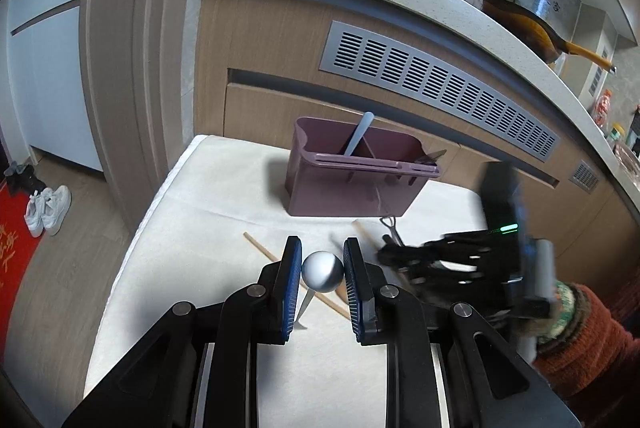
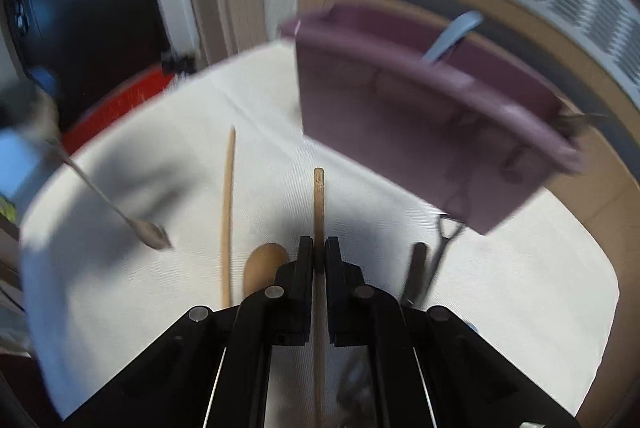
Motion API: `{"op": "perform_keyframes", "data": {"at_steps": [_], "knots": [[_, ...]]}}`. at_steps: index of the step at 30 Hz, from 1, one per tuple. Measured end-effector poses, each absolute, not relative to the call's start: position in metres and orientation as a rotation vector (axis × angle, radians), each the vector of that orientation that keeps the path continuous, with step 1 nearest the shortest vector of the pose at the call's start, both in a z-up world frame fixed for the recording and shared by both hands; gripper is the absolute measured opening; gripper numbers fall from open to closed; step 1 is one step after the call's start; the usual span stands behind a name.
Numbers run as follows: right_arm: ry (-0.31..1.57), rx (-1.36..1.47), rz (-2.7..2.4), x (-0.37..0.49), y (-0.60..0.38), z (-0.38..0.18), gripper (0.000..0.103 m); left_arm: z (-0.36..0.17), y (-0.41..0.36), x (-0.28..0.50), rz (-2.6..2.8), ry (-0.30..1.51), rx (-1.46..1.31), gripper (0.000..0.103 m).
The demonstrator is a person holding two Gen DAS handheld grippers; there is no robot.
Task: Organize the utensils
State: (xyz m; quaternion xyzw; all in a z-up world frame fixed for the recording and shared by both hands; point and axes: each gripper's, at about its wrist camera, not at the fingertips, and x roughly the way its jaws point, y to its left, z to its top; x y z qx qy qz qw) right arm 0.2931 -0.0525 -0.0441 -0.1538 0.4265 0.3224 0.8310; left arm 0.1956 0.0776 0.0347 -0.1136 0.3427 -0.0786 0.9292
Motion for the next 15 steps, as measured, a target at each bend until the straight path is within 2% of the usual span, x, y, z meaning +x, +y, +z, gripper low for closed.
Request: {"op": "perform_keyframes", "data": {"at_steps": [8,11,15], "knots": [[0.734,-0.169,0.668,0.257,-0.107,0.022,0.005,0.057,0.056,0.201,-0.2,0.681,-0.22,0.022],[0.664,-0.112,0.662,0.254,-0.114,0.05,0.005,0.081,0.051,0.207,-0.225,0.644,-0.216,0.022],[0.477,-0.041,0.635,0.254,-0.128,0.115,0.005,0.128,0.049,0.221,-0.268,0.565,-0.215,0.021]]}}
